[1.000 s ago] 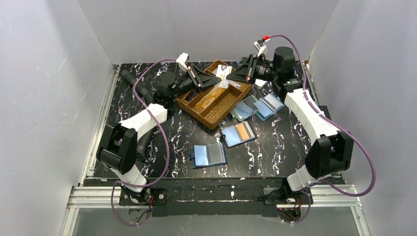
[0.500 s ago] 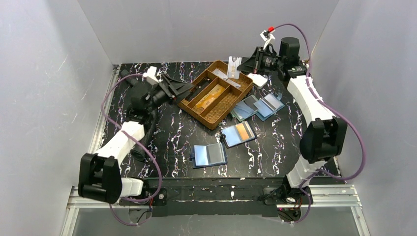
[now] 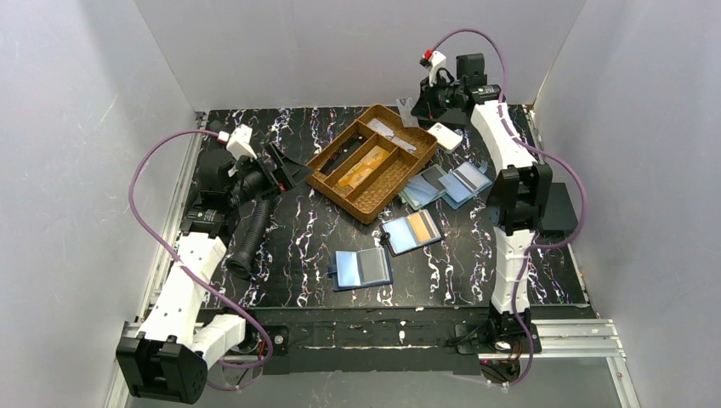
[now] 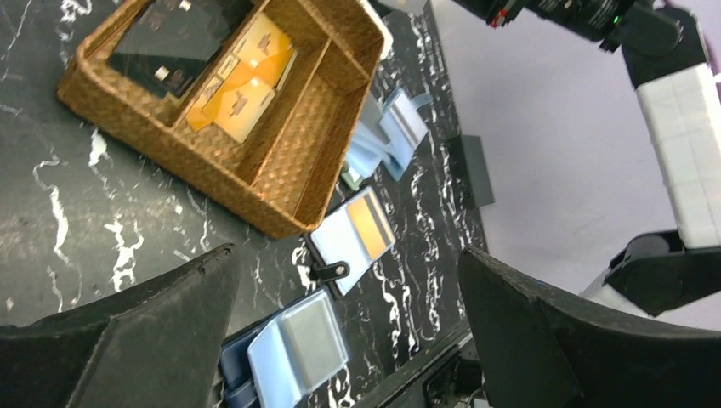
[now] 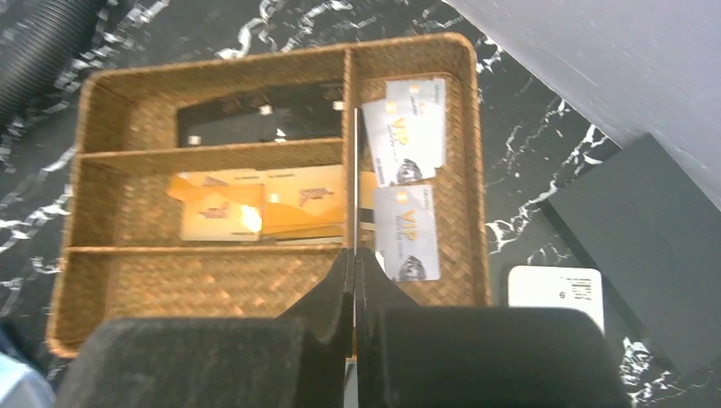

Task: Take the credit cards out of the card holder
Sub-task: Place the credit card in the storage box.

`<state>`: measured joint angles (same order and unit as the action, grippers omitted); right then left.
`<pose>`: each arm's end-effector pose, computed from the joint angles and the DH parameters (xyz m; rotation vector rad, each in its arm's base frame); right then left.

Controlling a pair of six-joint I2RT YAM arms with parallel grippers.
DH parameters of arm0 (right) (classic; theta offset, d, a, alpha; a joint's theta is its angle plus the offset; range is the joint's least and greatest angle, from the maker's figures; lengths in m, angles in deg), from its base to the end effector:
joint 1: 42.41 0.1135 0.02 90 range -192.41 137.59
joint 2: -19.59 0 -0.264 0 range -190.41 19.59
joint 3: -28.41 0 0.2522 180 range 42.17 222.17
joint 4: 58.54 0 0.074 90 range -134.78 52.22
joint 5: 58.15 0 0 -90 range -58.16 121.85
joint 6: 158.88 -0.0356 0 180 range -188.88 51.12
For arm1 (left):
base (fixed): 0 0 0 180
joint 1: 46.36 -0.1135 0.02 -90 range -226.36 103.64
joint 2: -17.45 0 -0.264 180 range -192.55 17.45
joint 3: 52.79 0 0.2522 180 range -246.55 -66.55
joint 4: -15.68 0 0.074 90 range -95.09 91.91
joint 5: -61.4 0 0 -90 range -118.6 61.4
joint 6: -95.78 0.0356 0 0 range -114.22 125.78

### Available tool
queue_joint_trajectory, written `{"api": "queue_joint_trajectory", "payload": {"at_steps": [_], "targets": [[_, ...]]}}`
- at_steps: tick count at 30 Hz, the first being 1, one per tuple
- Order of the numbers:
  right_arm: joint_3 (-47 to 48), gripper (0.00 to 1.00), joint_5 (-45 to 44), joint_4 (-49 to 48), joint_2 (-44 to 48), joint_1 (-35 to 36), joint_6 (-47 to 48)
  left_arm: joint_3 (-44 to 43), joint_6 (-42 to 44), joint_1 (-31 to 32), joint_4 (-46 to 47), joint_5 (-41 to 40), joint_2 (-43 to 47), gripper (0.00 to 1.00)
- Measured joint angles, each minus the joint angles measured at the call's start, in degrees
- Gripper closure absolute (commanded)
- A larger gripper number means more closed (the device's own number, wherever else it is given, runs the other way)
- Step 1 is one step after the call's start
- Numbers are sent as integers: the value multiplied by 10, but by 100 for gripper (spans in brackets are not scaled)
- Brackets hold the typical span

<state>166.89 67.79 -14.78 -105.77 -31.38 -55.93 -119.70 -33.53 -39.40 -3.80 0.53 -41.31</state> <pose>0.4935 0.1175 0.3336 -0.7850 1.8987 0.6359 0.2319 -0.0458 0.3543 -0.1348 1.8561 -1.0210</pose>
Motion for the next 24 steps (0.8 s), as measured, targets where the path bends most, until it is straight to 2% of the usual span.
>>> {"api": "queue_joint_trajectory", "payload": {"at_steps": [5,16,24], "targets": [[58,99,-30,58,-55,3,70,5,23,0,-38,-11,10,2],[61,99,-66,128,-75,19,159,13,25,0,-54,-16,14,2],[73,99,-127,140,-117,44,188,13,25,0,-69,-17,36,2]]}}
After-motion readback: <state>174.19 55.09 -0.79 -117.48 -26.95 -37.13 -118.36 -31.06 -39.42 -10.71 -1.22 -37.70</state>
